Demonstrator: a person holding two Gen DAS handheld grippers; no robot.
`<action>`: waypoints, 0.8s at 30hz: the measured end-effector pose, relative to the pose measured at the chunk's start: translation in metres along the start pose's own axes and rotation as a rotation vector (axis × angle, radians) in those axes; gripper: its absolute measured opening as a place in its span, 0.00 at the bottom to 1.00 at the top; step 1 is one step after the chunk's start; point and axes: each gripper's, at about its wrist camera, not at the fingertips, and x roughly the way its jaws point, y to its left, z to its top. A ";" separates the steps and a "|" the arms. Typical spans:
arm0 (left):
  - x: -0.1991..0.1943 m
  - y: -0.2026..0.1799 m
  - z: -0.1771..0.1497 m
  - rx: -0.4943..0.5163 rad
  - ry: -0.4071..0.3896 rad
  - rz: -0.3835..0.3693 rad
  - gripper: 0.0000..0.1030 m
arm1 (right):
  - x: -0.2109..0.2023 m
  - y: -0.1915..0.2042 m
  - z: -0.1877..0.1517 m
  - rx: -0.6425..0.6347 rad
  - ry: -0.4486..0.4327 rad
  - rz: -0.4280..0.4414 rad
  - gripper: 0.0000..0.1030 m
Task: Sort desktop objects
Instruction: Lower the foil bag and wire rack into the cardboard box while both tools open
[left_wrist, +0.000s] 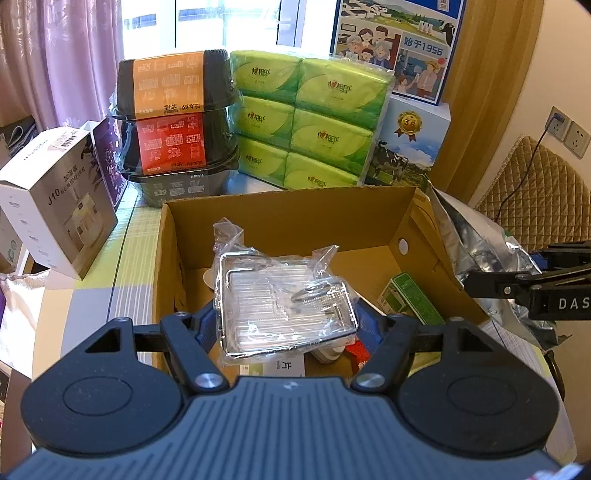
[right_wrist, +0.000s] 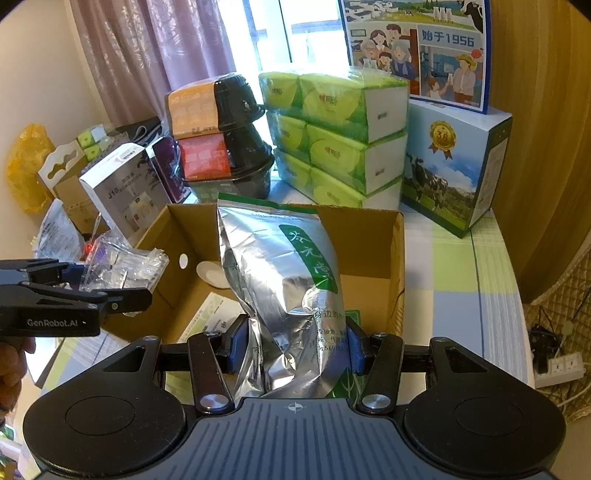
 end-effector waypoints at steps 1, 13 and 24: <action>0.002 0.001 0.001 -0.002 0.002 -0.003 0.66 | 0.002 0.000 0.001 0.003 0.000 0.000 0.48; 0.032 0.007 0.004 -0.023 0.006 0.003 0.77 | 0.025 -0.005 0.011 0.035 0.006 -0.004 0.48; 0.023 0.018 -0.006 -0.024 -0.019 0.018 0.77 | 0.033 -0.007 0.009 0.054 0.010 -0.006 0.48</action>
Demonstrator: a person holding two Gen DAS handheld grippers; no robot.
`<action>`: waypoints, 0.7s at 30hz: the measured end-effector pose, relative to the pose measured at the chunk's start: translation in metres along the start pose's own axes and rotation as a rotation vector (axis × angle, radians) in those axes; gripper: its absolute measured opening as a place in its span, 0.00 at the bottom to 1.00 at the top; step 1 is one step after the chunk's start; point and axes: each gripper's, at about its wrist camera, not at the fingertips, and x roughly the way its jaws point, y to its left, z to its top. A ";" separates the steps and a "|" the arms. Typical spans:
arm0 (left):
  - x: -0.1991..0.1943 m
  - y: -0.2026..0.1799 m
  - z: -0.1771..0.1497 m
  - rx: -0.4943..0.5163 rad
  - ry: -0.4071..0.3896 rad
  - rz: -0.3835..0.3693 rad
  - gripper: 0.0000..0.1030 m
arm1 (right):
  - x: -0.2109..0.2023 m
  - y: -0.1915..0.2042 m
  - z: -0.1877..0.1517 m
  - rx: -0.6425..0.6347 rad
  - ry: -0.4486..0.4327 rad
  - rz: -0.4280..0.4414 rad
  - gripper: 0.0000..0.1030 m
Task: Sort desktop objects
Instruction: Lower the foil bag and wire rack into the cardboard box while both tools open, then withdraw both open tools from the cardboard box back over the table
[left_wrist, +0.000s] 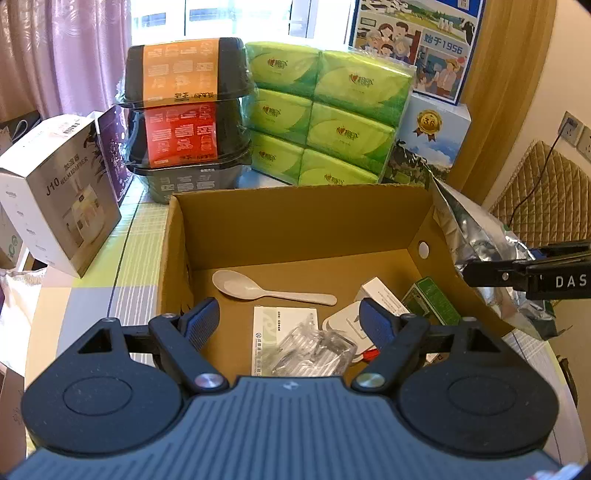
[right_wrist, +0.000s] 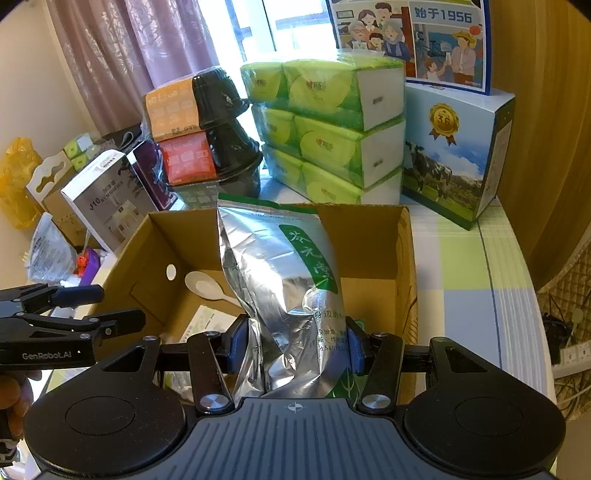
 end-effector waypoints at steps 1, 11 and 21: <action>0.000 0.000 0.000 0.001 -0.002 -0.001 0.77 | 0.000 0.001 0.000 -0.002 -0.001 0.001 0.48; -0.009 -0.002 -0.005 0.000 -0.011 -0.006 0.80 | -0.015 0.000 0.008 0.038 -0.138 0.042 0.86; -0.017 -0.004 -0.021 -0.018 0.005 -0.005 0.82 | -0.031 -0.011 -0.016 0.089 -0.122 0.032 0.91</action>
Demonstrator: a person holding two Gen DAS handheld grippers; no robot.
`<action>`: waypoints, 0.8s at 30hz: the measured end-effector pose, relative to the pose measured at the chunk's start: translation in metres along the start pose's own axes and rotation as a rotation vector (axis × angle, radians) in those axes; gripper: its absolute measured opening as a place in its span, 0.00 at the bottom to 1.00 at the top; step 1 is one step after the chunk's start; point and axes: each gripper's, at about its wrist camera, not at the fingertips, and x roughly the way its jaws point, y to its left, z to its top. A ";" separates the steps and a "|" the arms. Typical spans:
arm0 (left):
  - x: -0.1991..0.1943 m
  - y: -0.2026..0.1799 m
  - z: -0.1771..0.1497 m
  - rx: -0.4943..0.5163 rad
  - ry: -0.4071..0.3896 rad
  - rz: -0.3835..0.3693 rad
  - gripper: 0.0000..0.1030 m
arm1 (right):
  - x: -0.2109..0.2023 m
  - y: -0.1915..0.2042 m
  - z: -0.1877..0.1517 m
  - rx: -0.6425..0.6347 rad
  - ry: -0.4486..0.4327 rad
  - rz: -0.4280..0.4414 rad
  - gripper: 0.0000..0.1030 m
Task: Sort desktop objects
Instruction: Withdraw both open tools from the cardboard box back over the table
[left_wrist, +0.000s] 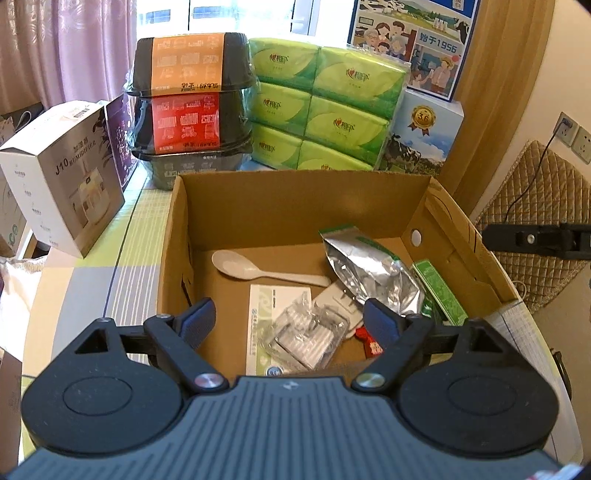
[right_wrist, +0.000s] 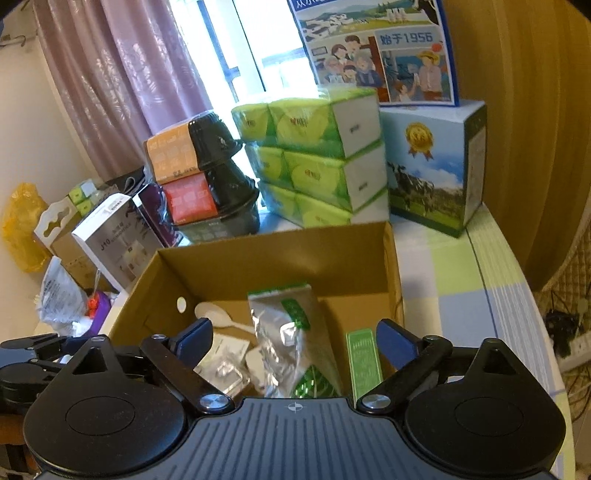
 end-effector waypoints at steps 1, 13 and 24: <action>-0.002 -0.001 -0.002 0.000 0.000 0.000 0.82 | -0.002 0.000 -0.003 0.002 0.003 0.000 0.91; -0.054 -0.010 -0.039 -0.018 -0.017 0.006 0.90 | -0.048 0.017 -0.047 -0.005 0.015 0.007 0.98; -0.106 -0.008 -0.077 -0.045 -0.047 0.063 0.99 | -0.096 0.032 -0.088 0.016 0.023 0.002 0.98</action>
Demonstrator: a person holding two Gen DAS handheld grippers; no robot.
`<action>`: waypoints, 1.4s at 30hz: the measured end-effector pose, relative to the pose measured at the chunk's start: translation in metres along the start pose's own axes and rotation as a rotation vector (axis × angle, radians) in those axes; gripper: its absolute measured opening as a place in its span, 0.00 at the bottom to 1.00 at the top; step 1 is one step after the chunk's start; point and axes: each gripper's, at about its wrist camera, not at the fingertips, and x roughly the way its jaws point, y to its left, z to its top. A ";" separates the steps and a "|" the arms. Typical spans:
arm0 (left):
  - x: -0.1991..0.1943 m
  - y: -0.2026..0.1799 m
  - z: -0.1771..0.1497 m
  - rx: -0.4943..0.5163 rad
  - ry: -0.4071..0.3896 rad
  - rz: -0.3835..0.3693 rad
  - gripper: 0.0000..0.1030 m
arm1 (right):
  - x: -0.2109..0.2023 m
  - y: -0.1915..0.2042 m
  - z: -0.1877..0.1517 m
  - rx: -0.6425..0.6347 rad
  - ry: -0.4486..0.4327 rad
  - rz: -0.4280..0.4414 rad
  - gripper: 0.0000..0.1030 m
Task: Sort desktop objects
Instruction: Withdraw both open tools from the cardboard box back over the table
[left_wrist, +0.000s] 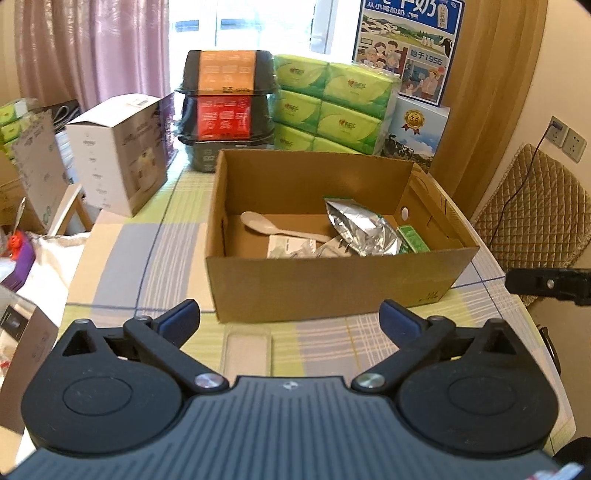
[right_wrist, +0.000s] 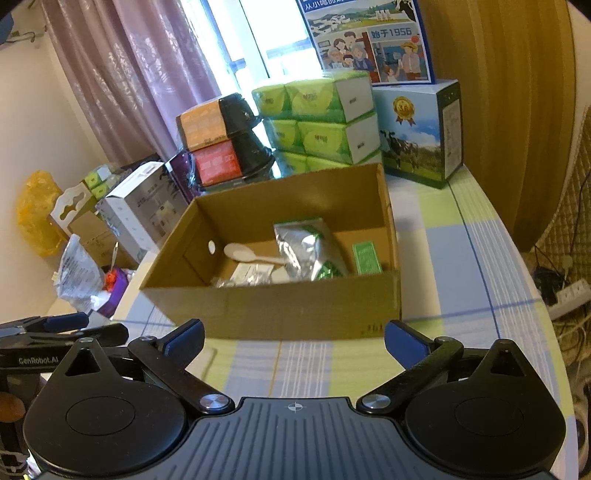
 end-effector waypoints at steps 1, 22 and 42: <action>-0.004 0.001 -0.004 -0.005 0.000 0.007 0.99 | -0.005 0.002 -0.005 -0.001 -0.001 0.001 0.98; -0.065 0.005 -0.070 -0.046 0.005 0.069 0.99 | -0.065 0.017 -0.101 0.032 -0.005 -0.012 0.98; 0.000 0.038 -0.105 -0.013 0.056 0.105 0.99 | 0.004 0.041 -0.144 -0.312 0.054 0.046 0.98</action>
